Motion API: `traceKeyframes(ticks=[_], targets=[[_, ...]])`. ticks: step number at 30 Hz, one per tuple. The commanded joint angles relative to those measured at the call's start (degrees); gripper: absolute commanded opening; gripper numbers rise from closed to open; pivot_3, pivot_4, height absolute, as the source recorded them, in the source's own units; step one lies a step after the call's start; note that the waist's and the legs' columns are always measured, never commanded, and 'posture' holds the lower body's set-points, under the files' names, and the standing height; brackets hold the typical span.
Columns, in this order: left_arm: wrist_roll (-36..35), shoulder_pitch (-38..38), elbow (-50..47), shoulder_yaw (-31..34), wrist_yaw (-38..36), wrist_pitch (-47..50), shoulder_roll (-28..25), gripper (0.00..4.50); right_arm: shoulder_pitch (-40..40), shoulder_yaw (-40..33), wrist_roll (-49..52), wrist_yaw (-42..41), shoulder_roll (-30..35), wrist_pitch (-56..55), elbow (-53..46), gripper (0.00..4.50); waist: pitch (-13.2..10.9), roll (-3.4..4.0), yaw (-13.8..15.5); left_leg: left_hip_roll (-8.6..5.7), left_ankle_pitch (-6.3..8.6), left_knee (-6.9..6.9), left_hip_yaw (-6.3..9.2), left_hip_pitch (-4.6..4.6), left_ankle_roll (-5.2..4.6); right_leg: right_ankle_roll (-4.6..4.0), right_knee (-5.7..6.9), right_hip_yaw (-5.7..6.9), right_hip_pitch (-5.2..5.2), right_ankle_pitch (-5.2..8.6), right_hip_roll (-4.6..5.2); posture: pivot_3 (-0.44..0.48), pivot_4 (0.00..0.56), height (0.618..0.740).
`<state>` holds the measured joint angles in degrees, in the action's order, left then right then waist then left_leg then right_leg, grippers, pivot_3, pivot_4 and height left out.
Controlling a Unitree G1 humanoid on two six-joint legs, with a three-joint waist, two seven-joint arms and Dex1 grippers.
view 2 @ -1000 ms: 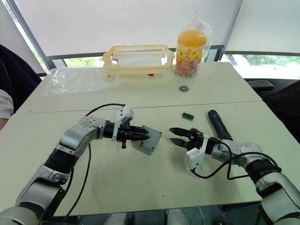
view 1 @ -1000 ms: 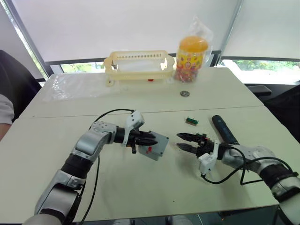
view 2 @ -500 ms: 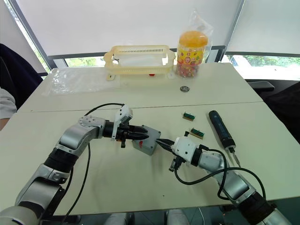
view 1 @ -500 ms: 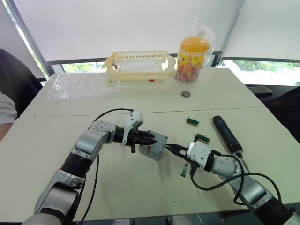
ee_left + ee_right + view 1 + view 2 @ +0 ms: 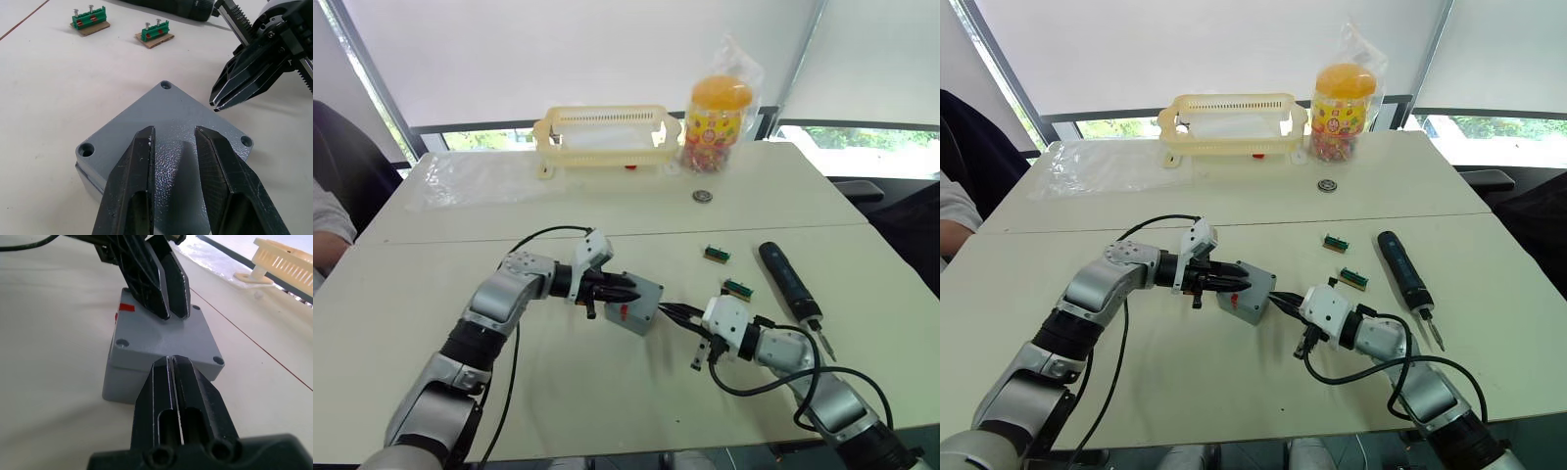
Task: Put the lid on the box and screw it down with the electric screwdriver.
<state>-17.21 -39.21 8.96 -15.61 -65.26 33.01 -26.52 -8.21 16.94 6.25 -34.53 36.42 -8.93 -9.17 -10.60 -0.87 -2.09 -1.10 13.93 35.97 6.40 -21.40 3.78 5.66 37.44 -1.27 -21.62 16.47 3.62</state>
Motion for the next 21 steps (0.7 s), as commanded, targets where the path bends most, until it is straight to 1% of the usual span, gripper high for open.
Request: traceKeyframes(ticks=[1, 9, 11, 13, 15, 17, 19, 20, 21], targets=[[1.1, 0.7, 1.2, -0.5, 0.7, 2.3, -0.7, 1.25, 0.3, -1.3, -1.4, -0.7, -1.3, -0.5, -0.5, 0.03, 0.0, 0.00, 0.0, 0.00, 0.00, 0.00, 0.00, 0.00, 0.00, 0.00, -0.01, 0.00, 0.00, 0.00, 0.00, 0.000, 0.150, 0.740], [-2.8, 0.2, -2.8, 2.9, 1.3, 7.1, -0.7, 1.25, 0.2, -2.1, -3.6, -1.9, -2.7, -1.7, 1.0, 0.03, -0.1, -0.01, -0.1, 0.00, 0.00, -0.05, 0.00, -0.09, 0.00, 0.03, -0.04, 0.00, -0.09, -0.02, 0.00, 0.000, 0.150, 0.740], [-4.9, -0.2, -4.3, 4.8, 1.7, 9.0, -0.6, 1.25, -0.1, -2.5, -4.0, -1.9, -3.0, -2.0, 1.6, 0.03, -0.1, 0.00, -0.1, 0.00, 0.00, -0.07, -0.01, -0.13, 0.00, 0.04, -0.04, 0.00, -0.14, -0.02, 0.00, 0.000, 0.150, 0.740], [-7.5, -1.1, -5.8, 7.4, 2.3, 11.1, -0.5, 1.25, -0.3, -3.0, -4.2, -1.8, -3.3, -2.1, 1.9, 0.03, -0.2, 0.01, -0.1, 0.00, 0.00, -0.08, -0.01, -0.18, 0.00, 0.04, -0.04, 0.00, -0.20, -0.03, -0.01, 0.000, 0.150, 0.740], [-11.8, -4.0, -6.0, 13.1, 4.7, 14.6, 0.1, 1.25, -0.4, -4.3, -4.3, -1.4, -3.1, -2.2, 2.2, 0.03, -0.2, -0.01, -0.1, 0.00, 0.00, -0.07, -0.01, -0.35, 0.00, 0.05, -0.03, 0.00, -0.37, -0.04, 0.00, 0.000, 0.150, 0.740], [-14.2, -6.6, -4.6, 18.0, 6.9, 15.6, -0.4, 1.25, -0.4, -6.5, -3.6, -1.0, -2.9, -1.4, 2.0, 0.03, -0.3, -0.03, 0.0, 0.00, -0.01, 0.09, 0.06, -0.85, 0.00, 0.06, 0.08, 0.05, -0.83, -0.07, -0.02, 0.000, 0.150, 0.740], [-14.3, -7.9, -3.1, 20.6, 8.6, 15.1, -1.7, 1.25, -0.4, -8.7, -2.2, -1.0, -2.7, 0.4, 1.2, 0.03, -0.3, -0.03, -0.1, -0.01, -0.02, 0.12, 0.06, -1.02, 0.02, 0.10, 0.11, 0.06, -0.99, -0.10, -0.01, 0.000, 0.150, 0.740], [-14.2, -8.1, -2.9, 21.0, 9.2, 15.0, -2.1, 1.25, -0.2, -9.5, -1.7, -1.1, -2.8, 1.1, 0.8, 0.03, -0.3, -0.03, -0.2, -0.01, -0.02, 0.09, 0.04, -1.01, 0.02, 0.10, 0.09, 0.06, -0.99, -0.09, -0.01, 0.000, 0.150, 0.740], [-12.5, -7.6, -2.1, 20.2, 9.0, 13.3, -3.2, 1.25, -0.4, -10.6, 0.0, -1.0, -3.2, 3.8, -0.4, 0.03, -0.3, -0.01, -0.3, -0.01, -0.02, 0.07, 0.01, -1.00, 0.02, 0.10, 0.09, 0.04, -0.99, -0.09, 0.00, 0.000, 0.150, 0.740]])
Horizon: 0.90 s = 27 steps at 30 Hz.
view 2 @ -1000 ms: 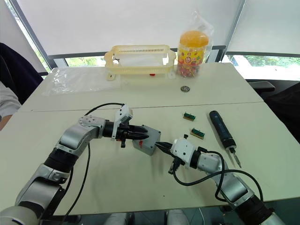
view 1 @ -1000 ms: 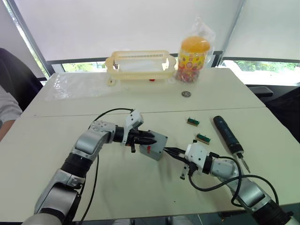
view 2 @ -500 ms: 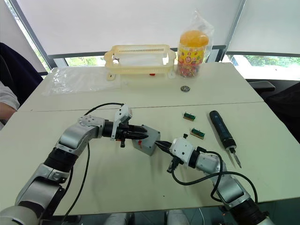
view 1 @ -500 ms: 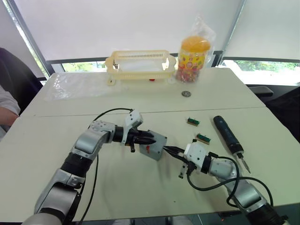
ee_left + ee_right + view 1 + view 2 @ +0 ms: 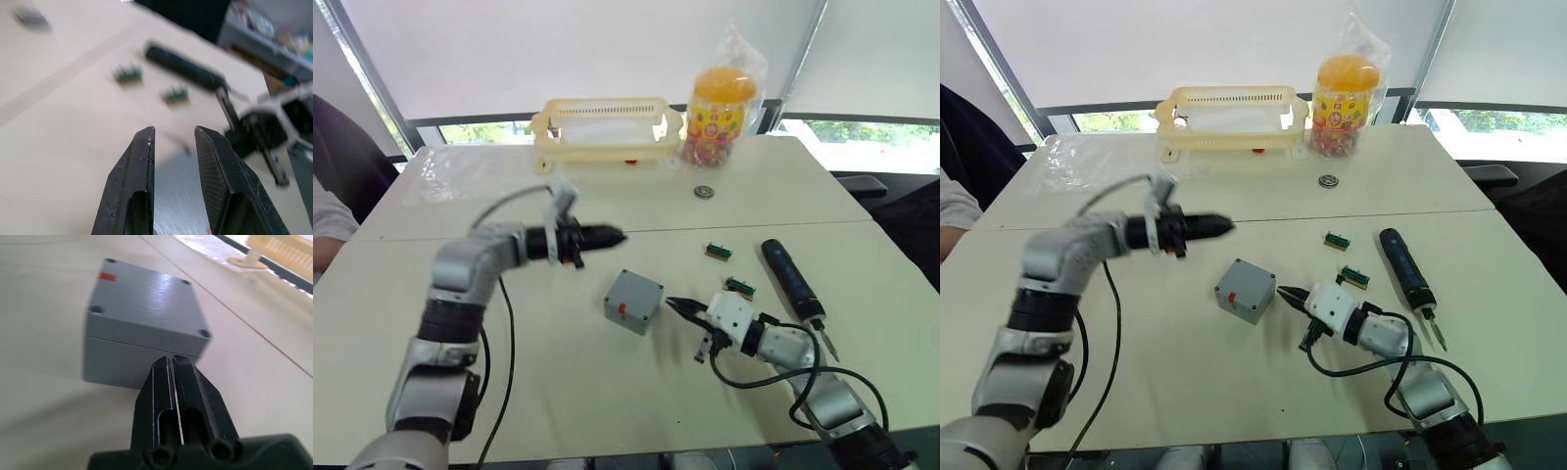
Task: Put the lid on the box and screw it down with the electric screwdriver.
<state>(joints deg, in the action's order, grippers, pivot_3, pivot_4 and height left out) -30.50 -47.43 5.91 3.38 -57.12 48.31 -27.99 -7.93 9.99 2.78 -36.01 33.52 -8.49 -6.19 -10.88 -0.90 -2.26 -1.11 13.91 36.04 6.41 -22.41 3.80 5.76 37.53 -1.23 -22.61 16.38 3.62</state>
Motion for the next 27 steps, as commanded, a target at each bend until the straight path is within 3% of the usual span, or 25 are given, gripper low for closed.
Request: traceKeyframes(ticks=[1, 6, 11, 18, 27], targets=[[2.7, 1.6, 1.7, 0.1, 0.7, -4.0, -2.8, 1.25, -0.7, -4.8, 5.5, 0.5, -0.8, 6.3, -4.8, 0.03, 0.0, 0.03, -0.1, 0.00, 0.00, -0.01, -0.02, 0.03, 0.00, 0.00, 0.00, -0.01, 0.02, 0.00, 0.01, 0.000, 0.150, 0.740], [11.5, 7.4, 7.0, -6.2, 0.6, -15.2, -5.4, 1.25, 0.5, -6.5, 11.9, 1.2, -2.1, 20.2, -13.2, 0.03, 0.0, 0.09, 0.1, 0.01, 0.00, -0.11, 0.02, 0.03, 0.00, -0.01, 0.01, -0.03, -0.04, 0.00, -0.02, 0.000, 0.150, 0.740], [16.7, 8.6, 15.0, -9.1, 2.7, -24.1, -2.0, 1.25, 3.8, -3.0, 10.5, 0.9, -1.7, 26.5, -18.0, 0.03, 0.0, 0.05, 1.6, 0.00, 0.00, -0.05, 0.00, -0.03, -0.01, -0.02, 0.00, -0.01, -0.06, 0.00, 0.00, 0.000, 0.150, 0.740], [18.2, 10.0, 15.0, -12.2, 1.4, -26.4, 2.6, 1.25, 6.1, -0.4, 6.2, 2.3, -2.8, 24.8, -15.4, 0.03, 0.0, 0.05, 1.6, -0.06, 0.00, 0.04, -0.05, -0.08, -0.01, 0.00, -0.11, 0.00, 0.01, -0.01, 0.07, 0.000, 0.150, 0.740], [18.1, 13.0, 8.4, -15.3, -1.6, -22.9, 2.9, 1.25, 5.5, 0.7, 4.2, 2.4, -4.9, 23.1, -12.8, 0.03, 0.0, 0.06, 1.3, 0.00, 0.00, -0.01, -0.03, -0.06, -0.01, 0.01, -0.02, 0.00, -0.05, -0.01, -0.01, 0.000, 0.150, 0.740]])
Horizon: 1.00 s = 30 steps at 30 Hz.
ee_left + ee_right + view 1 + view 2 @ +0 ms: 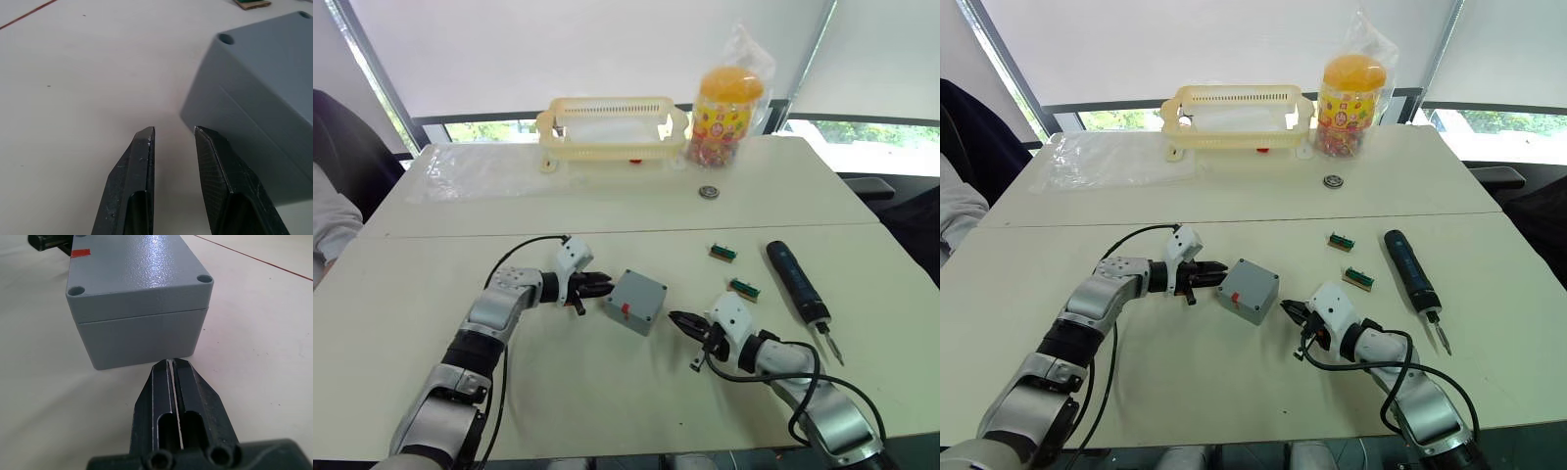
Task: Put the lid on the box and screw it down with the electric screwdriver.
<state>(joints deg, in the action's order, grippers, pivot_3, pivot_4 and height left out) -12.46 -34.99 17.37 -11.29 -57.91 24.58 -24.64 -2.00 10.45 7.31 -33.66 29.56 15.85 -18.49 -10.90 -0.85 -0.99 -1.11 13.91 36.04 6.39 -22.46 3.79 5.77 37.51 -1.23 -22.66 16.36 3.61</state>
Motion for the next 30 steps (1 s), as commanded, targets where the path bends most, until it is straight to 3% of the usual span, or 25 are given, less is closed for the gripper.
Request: traceKeyframes(ticks=[1, 19, 30], targets=[[0.0, 0.9, -3.7, -0.8, -0.9, 1.2, -0.6, 1.25, -0.7, 0.6, -0.6, -0.1, -1.2, -1.4, -0.1, 0.03, 0.0, 0.00, 0.1, -0.01, 0.00, 0.01, 0.00, 0.00, 0.00, 0.00, 0.00, 0.00, 0.01, 0.00, 0.01, 0.000, 0.150, 0.740], [-2.4, 9.5, -20.5, -3.3, -1.8, 11.4, -1.8, 1.25, -4.1, 0.0, -1.4, -6.6, 0.6, -6.0, 7.9, 0.03, 0.0, 0.02, 0.2, -0.02, 0.00, 0.04, 0.00, 0.06, 0.00, 0.00, -0.01, 0.01, 0.10, 0.00, 0.04, 0.000, 0.150, 0.740], [-1.6, 9.0, -18.9, -1.8, 0.2, 11.2, -1.8, 1.25, -3.1, 0.7, -1.8, -7.1, -0.1, -6.0, 7.1, 0.03, 0.0, 0.03, 0.2, -0.02, 0.00, 0.04, 0.00, 0.08, 0.00, 0.00, -0.01, 0.01, 0.12, 0.00, 0.03, 0.000, 0.150, 0.740]])
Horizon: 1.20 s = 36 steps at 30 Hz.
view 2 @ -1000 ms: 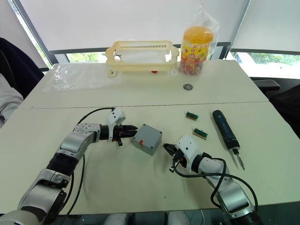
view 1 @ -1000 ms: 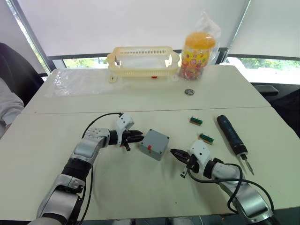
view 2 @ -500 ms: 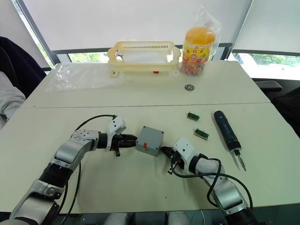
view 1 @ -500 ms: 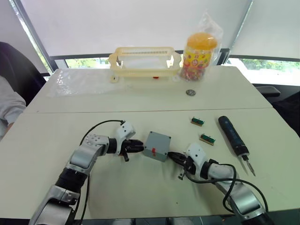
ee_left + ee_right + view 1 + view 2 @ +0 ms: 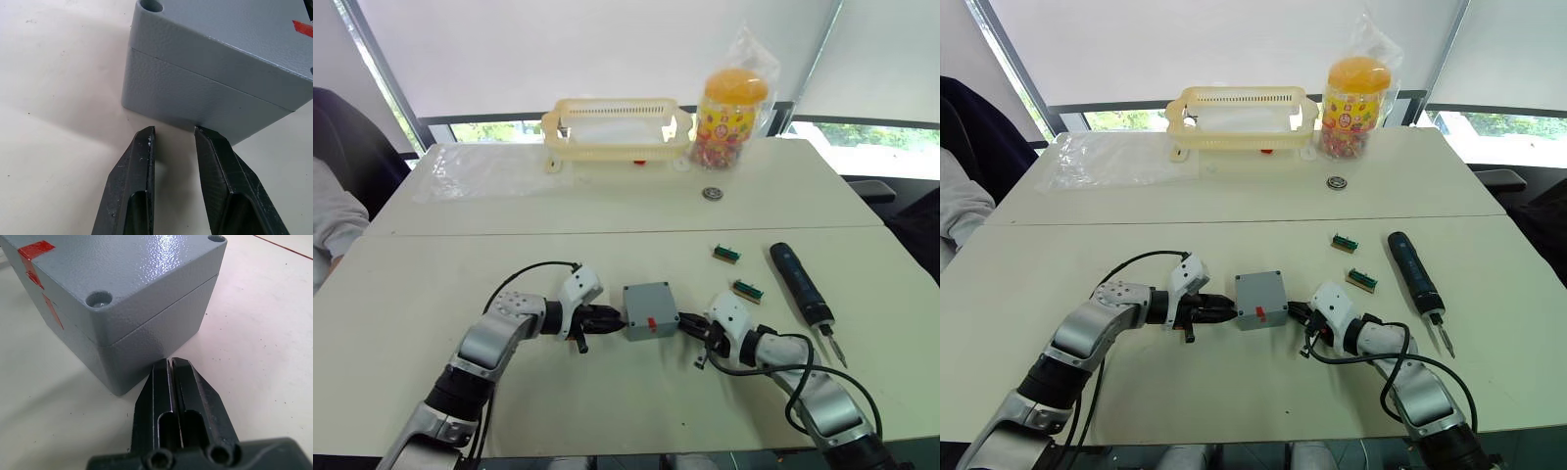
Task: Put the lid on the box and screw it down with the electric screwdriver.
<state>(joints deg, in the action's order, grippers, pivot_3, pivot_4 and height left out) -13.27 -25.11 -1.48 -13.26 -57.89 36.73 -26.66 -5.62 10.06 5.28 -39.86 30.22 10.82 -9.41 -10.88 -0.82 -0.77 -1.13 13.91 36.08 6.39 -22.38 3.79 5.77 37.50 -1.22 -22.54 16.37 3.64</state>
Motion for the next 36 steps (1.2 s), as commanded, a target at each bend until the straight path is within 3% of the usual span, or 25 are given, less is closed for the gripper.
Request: traceKeyframes(ticks=[1, 18, 28, 35, 36], targets=[[-0.7, -0.9, 0.1, 0.2, 0.2, -1.0, 0.1, 1.25, 0.5, 1.0, 0.2, -0.9, -0.8, -0.9, -2.0, 0.03, 0.0, 0.00, 0.0, 0.00, 0.00, 0.00, 0.00, 0.00, 0.00, 0.00, 0.00, 0.00, 0.00, 0.00, 0.00, 0.000, 0.150, 0.740], [-0.5, -2.5, 0.4, 3.2, 2.7, -2.1, -2.0, 1.25, 2.5, -0.1, 0.3, 0.0, -0.1, 0.5, -4.6, 0.03, 0.0, 0.00, -0.1, 0.01, 0.00, -0.02, 0.01, 0.01, 0.00, 0.00, 0.00, 0.00, -0.01, 0.00, -0.01, 0.000, 0.150, 0.740], [-16.4, -4.3, -18.0, 15.9, 1.7, 14.4, -11.2, 1.25, 5.5, -15.5, 3.5, 4.2, 3.9, 3.5, -6.9, 0.03, 0.0, 0.01, 0.0, 0.00, 0.00, -0.01, -0.02, -0.01, 0.00, 0.00, 0.00, -0.01, -0.01, 0.00, 0.02, 0.000, 0.150, 0.740], [-24.5, -3.9, -29.2, 17.2, 3.5, 20.9, -14.8, 1.25, 6.0, -23.5, 10.1, 7.6, 2.9, 12.6, -13.9, 0.03, 0.0, 0.02, -0.2, 0.02, 0.00, -0.03, -0.01, 0.00, 0.00, 0.00, 0.00, -0.03, -0.01, 0.00, 0.00, 0.000, 0.150, 0.740], [-24.6, -3.9, -30.1, 16.3, 3.8, 20.7, -15.1, 1.25, 6.2, -23.9, 10.0, 8.1, 3.0, 13.1, -14.4, 0.27, 0.0, 0.02, -0.2, 0.02, 0.00, -0.03, -0.01, 0.00, 0.00, 0.00, 0.01, -0.03, 0.00, 0.00, 0.00, 0.000, 0.150, 0.740]])
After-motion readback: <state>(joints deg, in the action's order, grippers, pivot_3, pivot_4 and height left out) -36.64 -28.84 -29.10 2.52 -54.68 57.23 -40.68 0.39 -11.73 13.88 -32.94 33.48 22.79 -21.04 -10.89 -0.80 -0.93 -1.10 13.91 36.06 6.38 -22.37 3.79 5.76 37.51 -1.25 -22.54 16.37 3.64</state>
